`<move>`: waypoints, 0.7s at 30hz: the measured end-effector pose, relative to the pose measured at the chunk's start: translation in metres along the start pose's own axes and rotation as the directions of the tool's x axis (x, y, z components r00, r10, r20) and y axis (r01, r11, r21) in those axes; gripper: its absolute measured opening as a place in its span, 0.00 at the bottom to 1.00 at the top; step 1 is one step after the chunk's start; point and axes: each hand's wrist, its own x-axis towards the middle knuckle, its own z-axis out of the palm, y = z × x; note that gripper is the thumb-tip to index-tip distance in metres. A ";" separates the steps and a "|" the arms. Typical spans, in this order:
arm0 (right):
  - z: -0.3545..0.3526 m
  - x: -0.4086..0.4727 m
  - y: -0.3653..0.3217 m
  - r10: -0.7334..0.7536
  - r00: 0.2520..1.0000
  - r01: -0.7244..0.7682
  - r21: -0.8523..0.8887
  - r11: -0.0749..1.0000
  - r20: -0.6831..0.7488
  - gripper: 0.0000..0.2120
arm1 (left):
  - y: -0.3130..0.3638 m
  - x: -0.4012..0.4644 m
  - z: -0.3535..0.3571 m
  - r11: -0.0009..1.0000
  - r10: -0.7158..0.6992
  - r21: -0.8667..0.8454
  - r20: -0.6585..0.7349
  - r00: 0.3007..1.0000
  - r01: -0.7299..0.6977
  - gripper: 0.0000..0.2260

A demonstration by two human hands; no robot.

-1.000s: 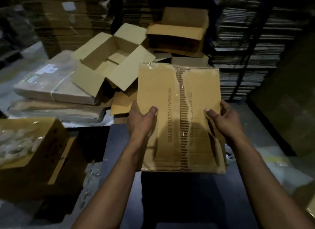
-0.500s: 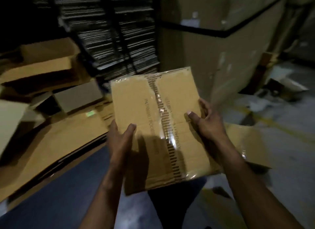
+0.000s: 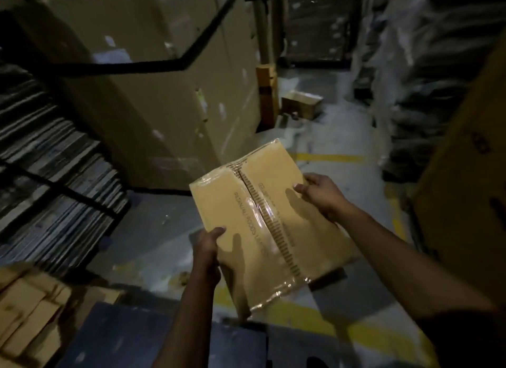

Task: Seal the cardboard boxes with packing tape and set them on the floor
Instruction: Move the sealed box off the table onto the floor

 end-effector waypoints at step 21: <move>-0.007 0.398 0.216 0.459 0.886 -0.405 -0.371 0.835 0.064 0.22 | -0.128 0.364 0.261 0.867 -0.289 0.396 -0.095 0.953 0.302 0.08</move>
